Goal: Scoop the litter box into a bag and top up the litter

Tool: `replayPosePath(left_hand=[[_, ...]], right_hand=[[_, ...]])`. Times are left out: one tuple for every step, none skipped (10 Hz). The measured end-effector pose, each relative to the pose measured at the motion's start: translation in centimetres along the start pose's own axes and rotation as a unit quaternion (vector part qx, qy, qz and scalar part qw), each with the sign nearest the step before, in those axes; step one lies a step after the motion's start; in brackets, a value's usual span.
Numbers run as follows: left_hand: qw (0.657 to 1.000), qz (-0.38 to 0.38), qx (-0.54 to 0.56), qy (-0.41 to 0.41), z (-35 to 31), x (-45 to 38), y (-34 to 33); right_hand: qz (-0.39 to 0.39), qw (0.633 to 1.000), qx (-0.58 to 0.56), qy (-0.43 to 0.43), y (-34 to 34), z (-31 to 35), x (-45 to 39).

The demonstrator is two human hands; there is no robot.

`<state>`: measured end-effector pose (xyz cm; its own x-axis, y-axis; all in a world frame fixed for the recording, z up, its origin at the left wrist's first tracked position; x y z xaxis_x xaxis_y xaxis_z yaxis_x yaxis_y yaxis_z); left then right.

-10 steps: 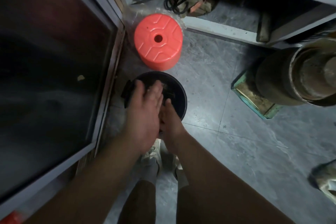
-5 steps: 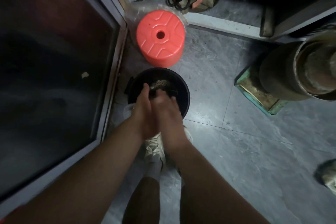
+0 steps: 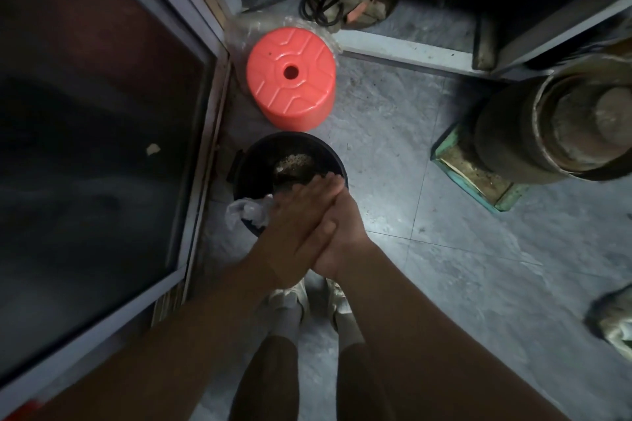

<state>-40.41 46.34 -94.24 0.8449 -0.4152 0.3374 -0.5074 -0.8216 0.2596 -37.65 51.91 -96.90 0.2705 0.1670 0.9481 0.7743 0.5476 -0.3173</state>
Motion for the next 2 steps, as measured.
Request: replayPosePath(left_hand=[[0.979,0.091,-0.182,-0.013,4.0,0.5,0.6],[0.982,0.029,-0.043,0.181,6.4,0.9,1.7]], right_hand=[[0.046,0.997,0.062,0.002,0.0,-0.4,2.0],[0.062,0.988,0.138,0.01,1.8,0.1,2.5]])
Point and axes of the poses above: each hand's wrist, its own x-axis away from the middle knuckle, its own y-axis out of the back of the hand, z = x × y, the point moved 6 cm from there along -x, towards the middle knuckle
